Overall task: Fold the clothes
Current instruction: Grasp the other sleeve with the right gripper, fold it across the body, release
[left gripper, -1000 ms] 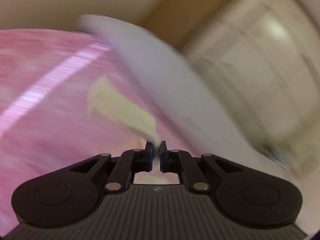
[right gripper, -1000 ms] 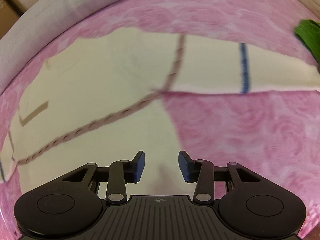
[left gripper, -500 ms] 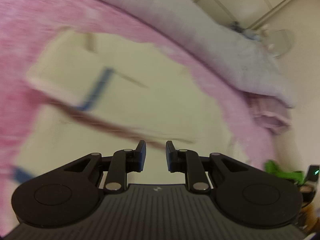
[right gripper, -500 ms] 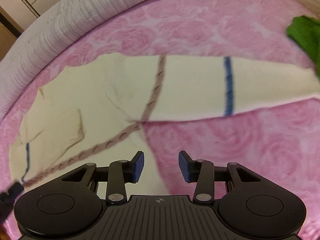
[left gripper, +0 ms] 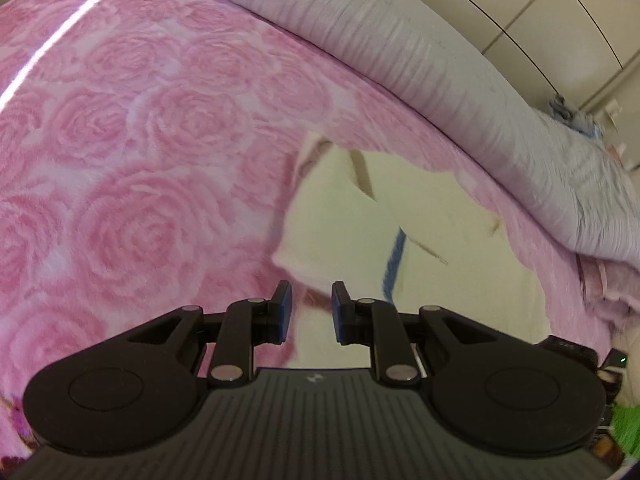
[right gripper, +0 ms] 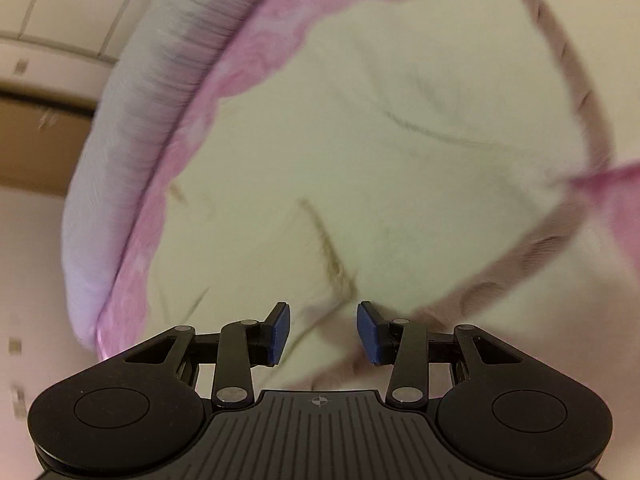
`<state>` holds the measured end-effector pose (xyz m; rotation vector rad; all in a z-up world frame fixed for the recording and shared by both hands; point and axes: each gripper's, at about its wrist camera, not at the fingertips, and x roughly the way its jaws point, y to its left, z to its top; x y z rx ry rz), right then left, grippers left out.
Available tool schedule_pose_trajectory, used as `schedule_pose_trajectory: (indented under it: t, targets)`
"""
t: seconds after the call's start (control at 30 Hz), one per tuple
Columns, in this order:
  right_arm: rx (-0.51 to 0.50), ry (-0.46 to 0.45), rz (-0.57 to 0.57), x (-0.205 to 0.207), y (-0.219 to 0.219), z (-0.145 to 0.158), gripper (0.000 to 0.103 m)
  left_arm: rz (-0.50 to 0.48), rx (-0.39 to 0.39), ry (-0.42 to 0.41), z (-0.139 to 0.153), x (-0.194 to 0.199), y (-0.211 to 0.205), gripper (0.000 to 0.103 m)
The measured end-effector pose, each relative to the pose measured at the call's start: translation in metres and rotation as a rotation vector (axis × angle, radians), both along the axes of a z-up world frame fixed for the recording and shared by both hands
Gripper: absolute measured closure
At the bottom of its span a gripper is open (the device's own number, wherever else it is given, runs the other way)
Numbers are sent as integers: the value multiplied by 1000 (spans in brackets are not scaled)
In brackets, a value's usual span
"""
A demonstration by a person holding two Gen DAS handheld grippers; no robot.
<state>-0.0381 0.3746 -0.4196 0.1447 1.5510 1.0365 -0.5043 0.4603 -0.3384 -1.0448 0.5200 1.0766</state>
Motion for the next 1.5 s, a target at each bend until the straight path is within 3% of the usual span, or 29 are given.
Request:
schedule_pose_trajectory:
  t: [0.03, 0.07, 0.27, 0.4, 0.6, 0.73, 0.83, 1.0, 1.13, 1.2, 1.37, 1.5]
  targets:
    - [7, -12, -14, -2, 4, -2, 66, 3, -1, -2, -2, -1, 3, 87]
    - [18, -44, -8, -4, 8, 2, 93, 2, 0, -1, -3, -2, 4, 88]
    - [196, -377, 95, -12, 11, 69, 94, -44, 41, 4, -1, 4, 21, 88]
    - [147, -511, 52, 12, -1, 82, 93, -106, 76, 22, -2, 24, 31, 88]
    - [72, -469, 11, 43, -20, 63, 93, -259, 99, 90, -18, 76, 37, 88]
    - [-2, -470, -23, 61, -46, 58, 86, -350, 65, 269, -52, 105, 41, 85]
    - [-57, -470, -48, 74, -65, 54, 82, -344, 62, 325, -51, 112, 40, 85]
    - [-138, -443, -106, 101, -104, 47, 80, -331, 48, 321, -24, 122, 21, 87]
    - [-128, -260, -291, 146, -179, 40, 71, -368, -3, 318, -21, 145, -4, 87]
    - [-121, -194, -416, 170, -218, 33, 59, -378, -32, 299, -24, 157, -19, 87]
    - [-17, -74, -702, 225, -289, 20, 59, -342, -99, 235, -38, 164, -43, 87]
    - [32, -9, -859, 264, -319, 6, 59, -304, -102, 224, -40, 160, -44, 87]
